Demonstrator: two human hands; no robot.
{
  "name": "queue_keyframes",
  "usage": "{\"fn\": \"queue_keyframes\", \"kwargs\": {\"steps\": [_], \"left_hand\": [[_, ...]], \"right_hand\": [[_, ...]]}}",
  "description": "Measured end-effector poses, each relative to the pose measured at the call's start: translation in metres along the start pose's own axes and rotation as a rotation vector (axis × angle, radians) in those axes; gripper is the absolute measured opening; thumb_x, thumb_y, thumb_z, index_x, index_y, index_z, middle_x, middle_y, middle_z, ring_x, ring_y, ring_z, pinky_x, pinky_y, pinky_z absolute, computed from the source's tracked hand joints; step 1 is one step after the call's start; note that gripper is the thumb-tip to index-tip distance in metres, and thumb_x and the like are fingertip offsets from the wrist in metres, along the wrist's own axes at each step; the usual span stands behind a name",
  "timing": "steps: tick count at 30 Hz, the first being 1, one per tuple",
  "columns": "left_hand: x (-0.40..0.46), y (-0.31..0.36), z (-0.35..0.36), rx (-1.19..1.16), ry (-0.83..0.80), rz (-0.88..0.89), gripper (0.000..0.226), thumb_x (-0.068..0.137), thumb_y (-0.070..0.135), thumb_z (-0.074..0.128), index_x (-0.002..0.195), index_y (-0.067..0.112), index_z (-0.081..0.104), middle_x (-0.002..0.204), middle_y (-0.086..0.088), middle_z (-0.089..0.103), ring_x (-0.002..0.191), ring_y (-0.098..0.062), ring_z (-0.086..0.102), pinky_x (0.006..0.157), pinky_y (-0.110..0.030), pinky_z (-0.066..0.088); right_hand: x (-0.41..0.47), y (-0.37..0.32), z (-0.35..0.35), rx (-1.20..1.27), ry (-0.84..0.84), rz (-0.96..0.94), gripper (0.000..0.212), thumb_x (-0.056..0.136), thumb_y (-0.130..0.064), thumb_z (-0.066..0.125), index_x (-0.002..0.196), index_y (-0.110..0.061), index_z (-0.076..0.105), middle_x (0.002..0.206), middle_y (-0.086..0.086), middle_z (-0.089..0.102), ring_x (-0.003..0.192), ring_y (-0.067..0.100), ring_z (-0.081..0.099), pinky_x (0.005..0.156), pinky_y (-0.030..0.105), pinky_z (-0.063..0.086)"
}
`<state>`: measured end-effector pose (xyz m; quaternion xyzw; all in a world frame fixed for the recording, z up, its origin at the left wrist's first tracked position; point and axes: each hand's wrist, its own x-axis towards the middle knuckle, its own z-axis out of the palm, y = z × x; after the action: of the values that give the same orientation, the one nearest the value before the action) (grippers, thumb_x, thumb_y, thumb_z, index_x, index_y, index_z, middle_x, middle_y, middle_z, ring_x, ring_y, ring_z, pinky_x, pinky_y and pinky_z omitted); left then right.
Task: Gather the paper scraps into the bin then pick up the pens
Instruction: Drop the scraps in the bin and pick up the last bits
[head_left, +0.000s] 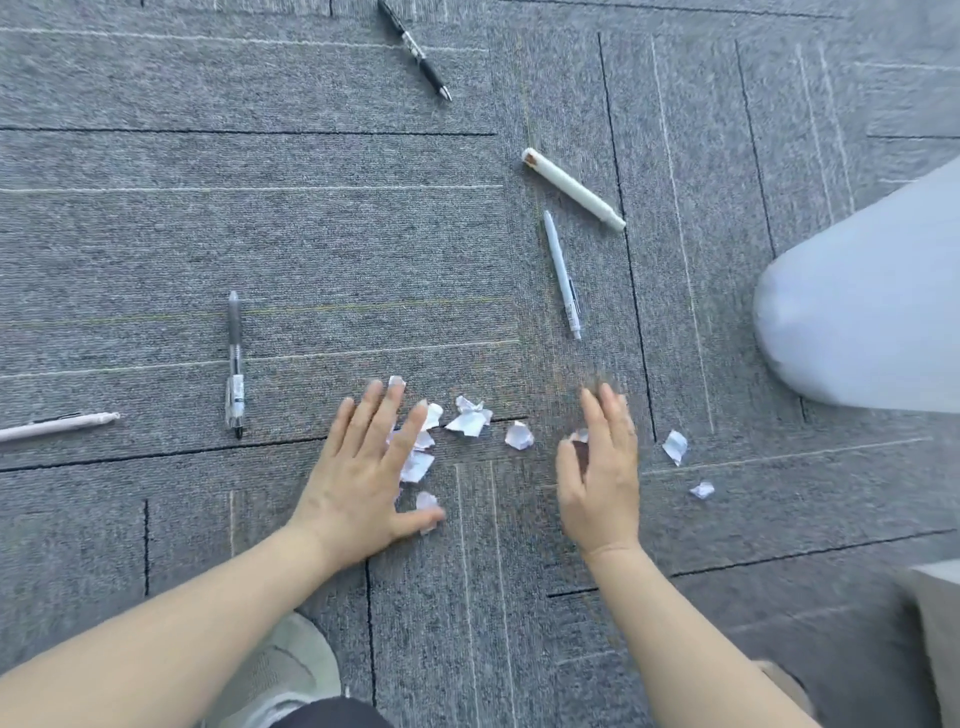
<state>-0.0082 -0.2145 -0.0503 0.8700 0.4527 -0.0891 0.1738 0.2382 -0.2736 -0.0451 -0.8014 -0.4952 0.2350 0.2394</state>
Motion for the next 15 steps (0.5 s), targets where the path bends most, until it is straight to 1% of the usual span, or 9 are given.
{"fn": "queue_keyframes", "kwargs": {"steps": [2,4,6,8,9,11,13,15], "left_hand": [[0.020,0.004,-0.004,-0.019,0.031,-0.037,0.105,0.075,0.077,0.031,0.149,0.014,-0.007,0.157,-0.017,-0.007,0.145,-0.032,-0.008,0.116,-0.048,0.001],[0.039,0.006,-0.009,-0.050,0.041,-0.013,0.101,0.078,0.071,0.035,0.149,0.014,-0.007,0.157,-0.016,-0.006,0.145,-0.031,-0.008,0.117,-0.043,-0.002],[0.054,0.010,-0.013,-0.082,0.015,0.106,0.095,0.081,0.064,0.041,0.149,0.011,0.001,0.158,-0.015,0.003,0.146,-0.028,-0.003,0.118,-0.041,0.002],[0.062,0.015,-0.015,-0.129,-0.019,0.277,0.085,0.085,0.058,0.041,0.149,0.009,0.014,0.157,-0.011,0.015,0.146,-0.024,0.005,0.117,-0.042,0.010],[0.063,0.017,-0.015,-0.160,-0.025,0.341,0.081,0.087,0.056,0.040,0.148,0.009,0.017,0.156,-0.009,0.019,0.146,-0.021,0.007,0.118,-0.040,0.011],[0.060,0.019,-0.016,-0.221,-0.019,0.394,0.076,0.089,0.057,0.039,0.148,0.012,0.022,0.155,-0.006,0.024,0.145,-0.017,0.011,0.118,-0.038,0.010],[0.054,0.018,-0.015,-0.227,0.023,0.389,0.075,0.087,0.060,0.040,0.146,0.014,0.029,0.152,-0.005,0.030,0.144,-0.020,0.018,0.117,-0.045,0.014],[0.046,0.013,-0.016,-0.158,0.074,0.319,0.076,0.083,0.064,0.041,0.143,0.018,0.036,0.151,-0.007,0.033,0.143,-0.026,0.021,0.115,-0.054,0.016]], "right_hand": [[-0.007,-0.006,0.012,0.035,-0.047,-0.015,0.056,0.092,-0.018,0.042,0.146,-0.006,0.036,0.158,0.008,0.026,0.149,0.021,0.012,0.120,0.046,0.016],[-0.013,-0.019,0.025,0.061,-0.119,-0.100,0.057,0.091,-0.010,0.043,0.147,-0.005,0.035,0.158,0.009,0.025,0.149,0.021,0.011,0.120,0.046,0.015],[-0.015,-0.033,0.033,0.111,-0.173,-0.186,0.056,0.090,-0.006,0.042,0.145,-0.003,0.037,0.157,0.010,0.028,0.149,0.021,0.016,0.119,0.045,0.018],[-0.014,-0.036,0.028,0.191,-0.141,-0.167,0.055,0.089,-0.001,0.043,0.143,-0.002,0.040,0.155,0.009,0.034,0.147,0.020,0.023,0.118,0.041,0.023],[-0.012,-0.032,0.021,0.201,-0.081,-0.129,0.054,0.088,0.000,0.044,0.143,-0.002,0.041,0.153,0.008,0.036,0.146,0.019,0.026,0.118,0.039,0.023],[-0.007,-0.011,0.002,0.127,0.086,-0.001,0.054,0.089,-0.004,0.045,0.143,-0.006,0.042,0.153,0.006,0.038,0.145,0.017,0.026,0.119,0.039,0.021],[-0.004,0.020,-0.018,-0.009,0.245,0.189,0.055,0.089,-0.014,0.044,0.143,-0.008,0.042,0.154,0.006,0.037,0.146,0.020,0.025,0.120,0.042,0.017],[-0.006,0.043,-0.031,-0.113,0.321,0.374,0.057,0.087,-0.022,0.044,0.142,-0.009,0.043,0.155,0.010,0.035,0.145,0.028,0.024,0.119,0.045,0.016]]}}
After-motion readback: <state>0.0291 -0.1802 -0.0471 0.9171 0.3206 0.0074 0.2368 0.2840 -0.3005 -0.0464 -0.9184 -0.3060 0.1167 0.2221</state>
